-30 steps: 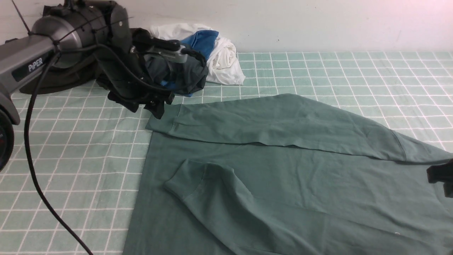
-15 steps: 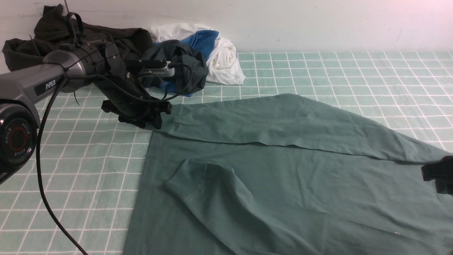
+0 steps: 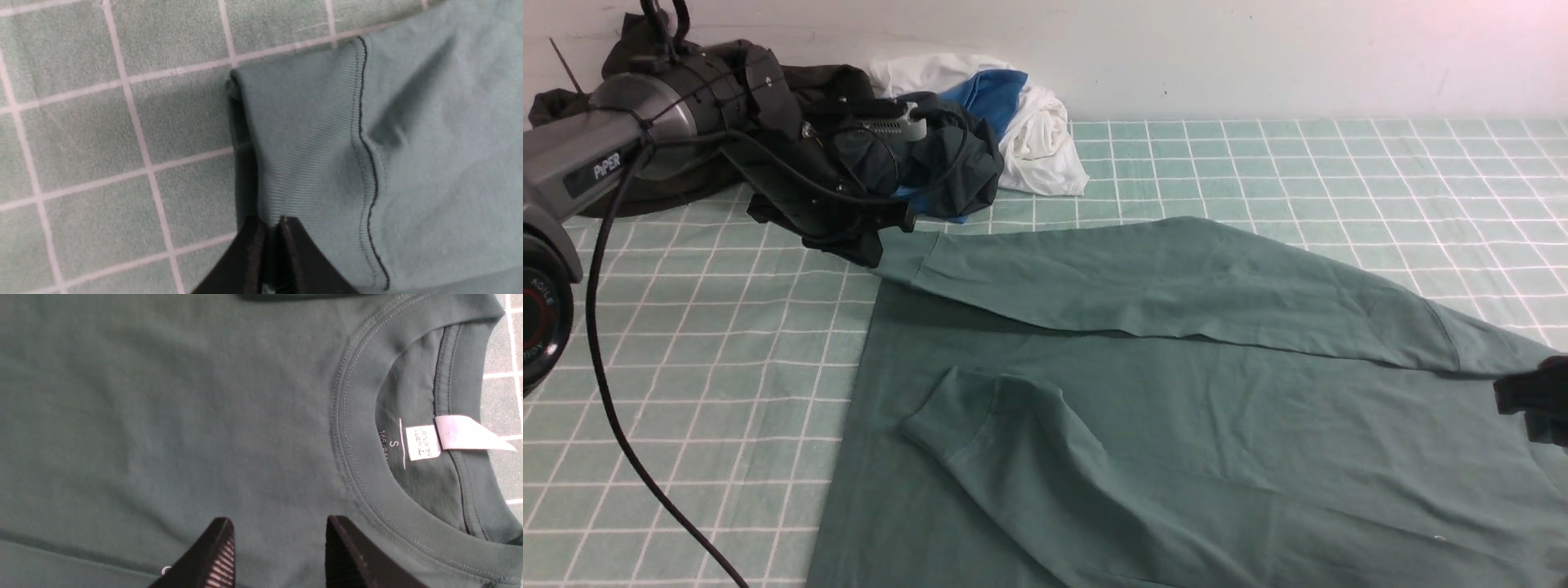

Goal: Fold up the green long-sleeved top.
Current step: Use the left arm to drag and drop the cuff onto the cuff closest to the left arm

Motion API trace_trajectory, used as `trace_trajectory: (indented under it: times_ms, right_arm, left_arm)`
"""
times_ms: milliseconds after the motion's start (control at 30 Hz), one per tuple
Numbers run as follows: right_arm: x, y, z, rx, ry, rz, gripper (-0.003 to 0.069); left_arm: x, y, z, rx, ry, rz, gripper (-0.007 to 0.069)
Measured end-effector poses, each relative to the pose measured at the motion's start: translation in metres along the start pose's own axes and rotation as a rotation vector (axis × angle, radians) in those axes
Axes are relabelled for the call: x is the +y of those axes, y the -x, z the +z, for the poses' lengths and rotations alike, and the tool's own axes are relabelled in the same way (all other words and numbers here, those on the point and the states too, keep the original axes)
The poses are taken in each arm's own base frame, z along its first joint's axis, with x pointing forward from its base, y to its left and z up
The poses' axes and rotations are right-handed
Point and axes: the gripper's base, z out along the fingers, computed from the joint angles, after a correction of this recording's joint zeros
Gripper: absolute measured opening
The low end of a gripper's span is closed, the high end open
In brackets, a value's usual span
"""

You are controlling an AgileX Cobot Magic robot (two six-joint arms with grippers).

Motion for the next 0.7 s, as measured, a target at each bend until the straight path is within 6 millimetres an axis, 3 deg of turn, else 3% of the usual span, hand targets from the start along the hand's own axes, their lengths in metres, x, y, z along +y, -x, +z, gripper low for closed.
trace_trajectory:
  times_ms: [167,300,500,633,700]
  right_arm:
    - [0.001,0.0,0.0,0.002,0.011,0.012,0.0297]
    - [0.003,-0.001,0.0,0.017,0.028,0.031,0.0297]
    - [0.005,-0.004,-0.009,0.008,0.064,0.026,0.0297]
    - [0.008,-0.006,-0.018,-0.013,0.078,-0.002,0.0297]
    - [0.012,-0.007,-0.027,-0.036,0.092,-0.035,0.0297]
  left_arm:
    - [-0.018,0.0,-0.034,0.02,-0.022,0.034,0.0016]
    - [-0.04,-0.005,-0.07,0.061,-0.077,0.047,0.0017]
    - [-0.056,-0.015,-0.122,0.039,-0.127,0.023,0.0032]
    - [-0.062,-0.036,-0.141,0.052,-0.145,0.01,0.0039]
    - [-0.068,-0.068,-0.146,0.1,-0.157,0.0,0.0046]
